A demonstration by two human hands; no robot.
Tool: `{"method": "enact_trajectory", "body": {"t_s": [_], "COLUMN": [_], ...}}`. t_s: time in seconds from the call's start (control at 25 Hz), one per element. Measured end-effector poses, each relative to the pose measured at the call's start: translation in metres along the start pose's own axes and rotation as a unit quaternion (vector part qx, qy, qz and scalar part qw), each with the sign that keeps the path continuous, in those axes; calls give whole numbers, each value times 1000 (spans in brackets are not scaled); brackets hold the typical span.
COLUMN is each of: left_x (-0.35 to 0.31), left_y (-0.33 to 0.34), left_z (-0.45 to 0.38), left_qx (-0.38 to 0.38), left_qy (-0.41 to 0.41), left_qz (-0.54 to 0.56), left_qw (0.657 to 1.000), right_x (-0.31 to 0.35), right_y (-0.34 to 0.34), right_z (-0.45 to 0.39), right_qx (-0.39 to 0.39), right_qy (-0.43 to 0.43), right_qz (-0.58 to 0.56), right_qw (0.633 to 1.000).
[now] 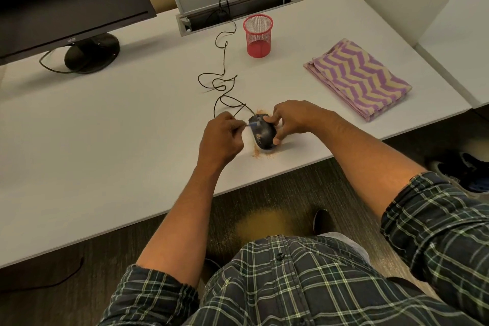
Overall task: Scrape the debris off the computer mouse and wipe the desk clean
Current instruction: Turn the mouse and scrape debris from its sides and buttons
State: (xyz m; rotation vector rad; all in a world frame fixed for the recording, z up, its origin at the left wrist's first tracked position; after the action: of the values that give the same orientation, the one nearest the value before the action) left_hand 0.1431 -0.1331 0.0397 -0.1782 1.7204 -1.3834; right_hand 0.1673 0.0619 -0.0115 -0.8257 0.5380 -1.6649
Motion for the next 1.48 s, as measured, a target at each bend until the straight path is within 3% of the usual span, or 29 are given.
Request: {"method": "enact_trajectory", "body": {"t_s": [0.08, 0.2, 0.4, 0.52, 0.6, 0.92, 1.04, 1.12, 1.2, 1.32, 1.4, 1.48], "left_x": [-3, -6, -8, -6, -3, -8, -8, -5, -3, -5, -7, -5], "left_y": [0, 13, 1, 13, 13, -5, 1, 6, 1, -13, -10, 1], "left_z": [1, -1, 0, 1, 2, 2, -4, -3, -1, 2, -1, -1], "left_qx": [-4, 72, 17, 111, 132, 4, 61, 93, 50, -52, -30, 41], "left_qy": [-1, 2, 19, 8, -3, 10, 16, 3, -6, 10, 12, -6], "left_qz": [-10, -17, -12, -52, -75, -44, 21, -26, -55, -5, -11, -73], "left_qw": [1000, 997, 1000, 992, 988, 999, 998, 995, 997, 999, 999, 996], "right_x": [1, 1, 0, -1, -2, -1, -1, 0, 0, 0, 1, 0], "right_y": [0, 1, 2, 3, 3, 3, 3, 3, 3, 3, 3, 3], "right_z": [0, 0, -2, -4, -4, -1, 0, 0, 1, 0, 0, 0], "right_qx": [2, 4, -3, 0, 1, 2, -5, -5, -3, 2, 2, 2], "right_qy": [-2, -3, 1, 0, 1, -4, -5, -9, -8, -7, -6, -5], "right_qz": [0, -4, -7, -9, -11, -20, -19, -15, -13, -15, -19, -22], "right_qw": [1000, 1000, 1000, 1000, 1000, 1000, 1000, 1000, 1000, 1000, 1000, 1000]}}
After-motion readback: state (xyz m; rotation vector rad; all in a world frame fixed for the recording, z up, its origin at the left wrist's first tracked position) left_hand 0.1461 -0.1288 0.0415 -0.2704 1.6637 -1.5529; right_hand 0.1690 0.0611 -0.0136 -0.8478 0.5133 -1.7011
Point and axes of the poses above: each hand's wrist, its own z-axis away from the middle knuckle, its own y-axis out of the palm, x = y × z, the point moved 6 cm from there along -z, towards the middle knuckle, and after that the axes turned 14 degrees about x, right-handed, at the moved point
